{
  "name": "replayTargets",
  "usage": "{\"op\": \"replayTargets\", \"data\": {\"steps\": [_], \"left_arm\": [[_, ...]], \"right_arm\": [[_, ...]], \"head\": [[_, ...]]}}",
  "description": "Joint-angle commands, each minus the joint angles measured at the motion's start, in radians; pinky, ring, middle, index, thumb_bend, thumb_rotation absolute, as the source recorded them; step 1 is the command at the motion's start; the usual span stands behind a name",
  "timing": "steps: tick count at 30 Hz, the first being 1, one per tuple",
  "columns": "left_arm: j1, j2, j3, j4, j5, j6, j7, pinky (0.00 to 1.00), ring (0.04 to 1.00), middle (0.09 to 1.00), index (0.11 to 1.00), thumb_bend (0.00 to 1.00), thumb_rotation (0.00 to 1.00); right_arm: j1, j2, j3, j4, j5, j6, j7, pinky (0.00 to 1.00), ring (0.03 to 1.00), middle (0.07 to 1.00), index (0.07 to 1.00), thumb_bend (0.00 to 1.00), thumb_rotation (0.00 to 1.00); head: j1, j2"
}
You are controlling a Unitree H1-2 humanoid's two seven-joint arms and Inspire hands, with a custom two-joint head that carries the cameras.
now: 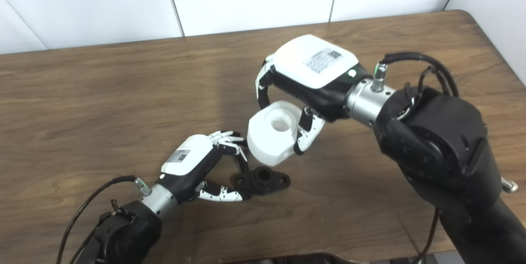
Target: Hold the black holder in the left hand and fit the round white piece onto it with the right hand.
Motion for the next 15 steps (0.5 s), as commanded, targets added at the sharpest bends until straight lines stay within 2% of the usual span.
{"op": "replayTargets", "data": {"steps": [1,15], "left_arm": [[-0.005,0.008,-0.008,-0.005,0.009,0.028,-0.044,0.92,0.910,0.823,0.489,0.51,0.05],[-0.010,0.008,-0.003,-0.008,0.011,0.023,-0.054,0.92,0.906,0.825,0.490,0.51,0.05]], "right_arm": [[-0.021,0.001,-0.010,-0.019,-0.012,0.012,0.096,0.75,0.863,0.756,0.482,0.53,0.14],[0.006,0.019,0.013,-0.018,-0.011,0.018,0.100,0.77,0.869,0.751,0.482,0.53,0.14]], "head": [[-0.001,0.000],[-0.003,0.016]]}}
